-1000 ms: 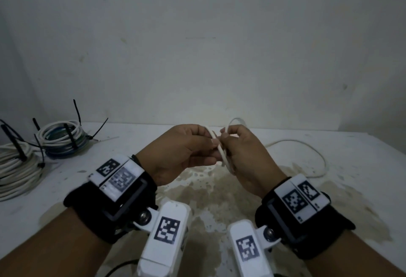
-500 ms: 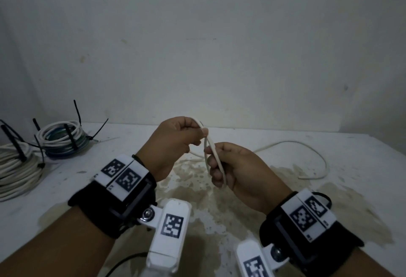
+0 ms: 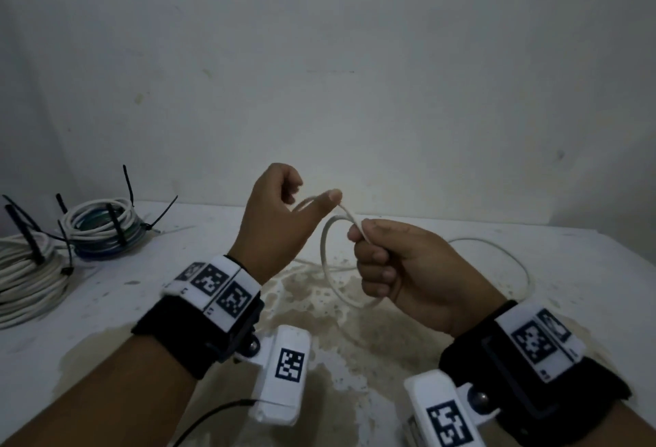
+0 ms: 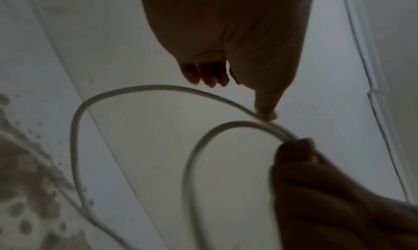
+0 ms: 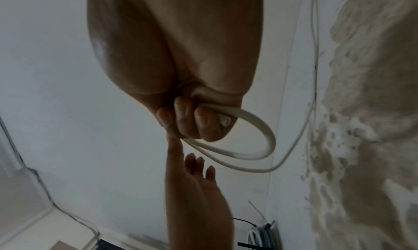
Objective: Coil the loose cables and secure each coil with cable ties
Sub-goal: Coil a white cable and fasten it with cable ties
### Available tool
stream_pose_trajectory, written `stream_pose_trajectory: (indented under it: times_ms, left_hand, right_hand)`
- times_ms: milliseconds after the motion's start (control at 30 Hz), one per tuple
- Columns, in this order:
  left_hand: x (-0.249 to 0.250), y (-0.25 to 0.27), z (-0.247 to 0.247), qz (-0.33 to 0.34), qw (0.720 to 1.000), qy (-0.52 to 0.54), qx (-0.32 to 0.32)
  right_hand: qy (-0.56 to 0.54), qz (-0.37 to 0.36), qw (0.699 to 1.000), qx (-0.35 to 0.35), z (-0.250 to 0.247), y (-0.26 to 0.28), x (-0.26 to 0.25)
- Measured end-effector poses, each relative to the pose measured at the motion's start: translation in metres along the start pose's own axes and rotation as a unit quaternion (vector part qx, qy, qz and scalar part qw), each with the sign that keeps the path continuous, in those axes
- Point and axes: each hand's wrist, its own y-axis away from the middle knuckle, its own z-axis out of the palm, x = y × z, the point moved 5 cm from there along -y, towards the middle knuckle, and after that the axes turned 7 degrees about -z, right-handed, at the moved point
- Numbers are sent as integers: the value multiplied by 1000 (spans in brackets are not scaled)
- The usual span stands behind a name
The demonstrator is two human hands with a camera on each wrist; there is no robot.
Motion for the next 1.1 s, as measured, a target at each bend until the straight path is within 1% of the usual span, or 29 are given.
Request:
stream_pose_trajectory:
  times_ms: [33, 67, 133, 167, 233, 300, 333, 433, 533, 567, 667, 733, 933, 1000, 1100]
  left_hand:
    - [1, -1, 2, 24, 999, -26, -2]
    - [0, -3, 7, 31, 999, -26, -30]
    - [-4, -5, 19, 11, 995, 12, -98]
    - [-5, -6, 23, 2, 993, 25, -113]
    - [-4, -10, 24, 10, 996, 27, -90]
    - [-1, -15, 23, 43, 998, -13, -50]
    - [0, -18, 23, 58, 997, -28, -41]
    - [-2, -24, 21, 68, 996, -40, -47]
    - [-11, -28, 15, 63, 992, -71, -81]
    - [-14, -29, 10, 68, 990, -88, -82]
    - [-20, -39, -13, 78, 988, -125, -42]
    - [-21, -46, -30, 81, 985, -150, -16]
    - [-15, -56, -57, 77, 977, -197, 1]
    - [-11, -55, -63, 98, 971, -220, 4]
    - [-2, -49, -66, 169, 950, -261, 20]
  right_hand:
    - [-13, -3, 1000, -6, 2, -1, -6]
    - [-21, -5, 1000, -11, 3, -1, -12]
    - [-32, -8, 999, -11, 4, -3, -22]
    - [-33, -7, 999, -7, 2, -4, -26]
    - [-21, 0, 1000, 0, -3, -3, -32]
    - [10, 12, 1000, 0, -9, 0, -34]
    - [22, 18, 1000, -1, -11, 1, -34]
    - [8, 19, 1000, 7, -15, 3, -40]
    - [-51, -9, 998, 36, -24, -2, -58]
    - [-59, -22, 997, 45, -28, -5, -66]
    - [-59, -61, 994, 75, -38, -12, -87]
    - [-45, -71, 993, 86, -40, -16, -93]
    - [-36, -78, 992, 87, -37, -21, -87]
    - [-40, -76, 992, 96, -39, -21, -85]
    - [-58, -74, 989, 117, -40, -22, -80]
